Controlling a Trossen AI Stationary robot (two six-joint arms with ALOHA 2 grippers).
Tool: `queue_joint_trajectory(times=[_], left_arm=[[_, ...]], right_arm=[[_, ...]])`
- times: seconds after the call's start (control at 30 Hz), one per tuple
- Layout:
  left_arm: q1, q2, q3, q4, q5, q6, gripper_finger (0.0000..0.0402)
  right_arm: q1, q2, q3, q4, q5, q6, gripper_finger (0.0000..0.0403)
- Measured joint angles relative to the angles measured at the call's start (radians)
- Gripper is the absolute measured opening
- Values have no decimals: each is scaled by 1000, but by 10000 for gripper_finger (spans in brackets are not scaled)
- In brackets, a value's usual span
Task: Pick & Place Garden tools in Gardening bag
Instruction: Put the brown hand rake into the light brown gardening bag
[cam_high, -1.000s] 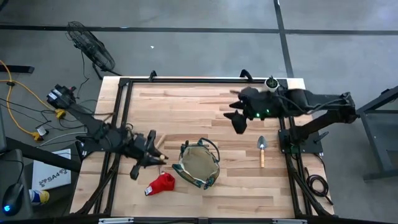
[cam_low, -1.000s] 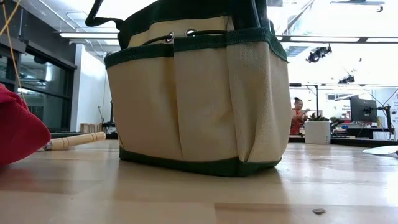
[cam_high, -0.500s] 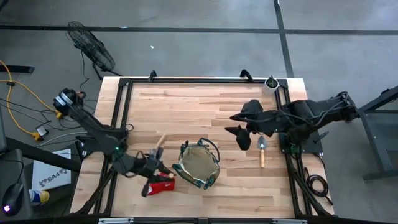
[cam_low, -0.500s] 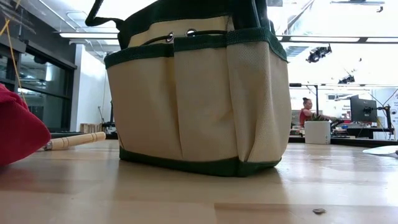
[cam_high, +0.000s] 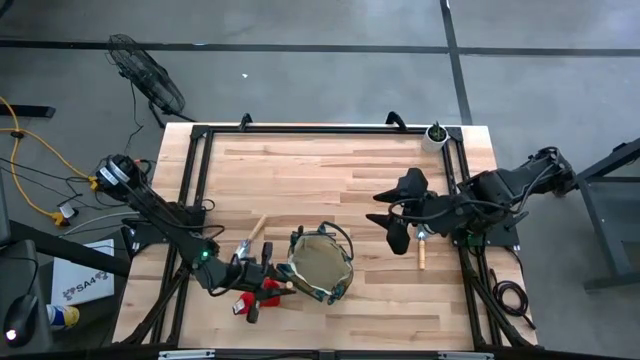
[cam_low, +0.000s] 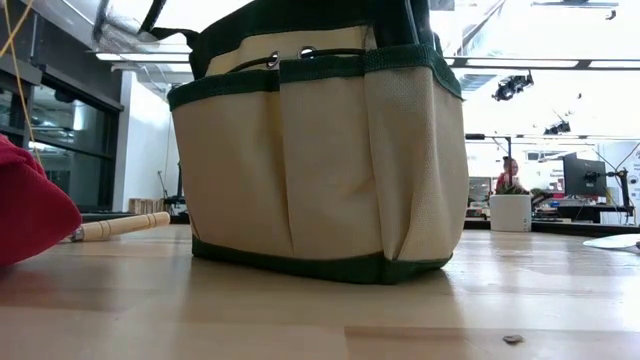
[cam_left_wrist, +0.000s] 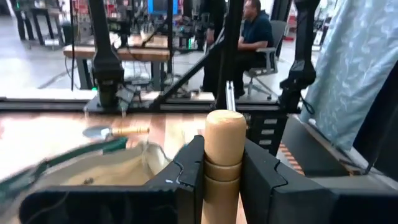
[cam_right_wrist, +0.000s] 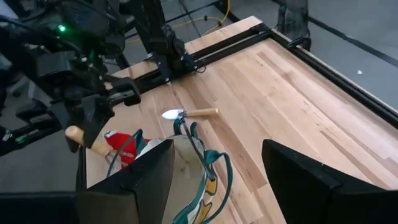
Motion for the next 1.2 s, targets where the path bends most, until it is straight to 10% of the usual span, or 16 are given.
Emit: queue_joint_trajectory(times=[0.53, 1.2], left_arm=[[121, 0, 0, -2, 134, 75, 61], [119, 0, 0, -24, 64, -92, 61]], right_arm=[[2, 0, 0, 0, 34, 35, 235], [2, 0, 1, -8, 37, 75, 235]])
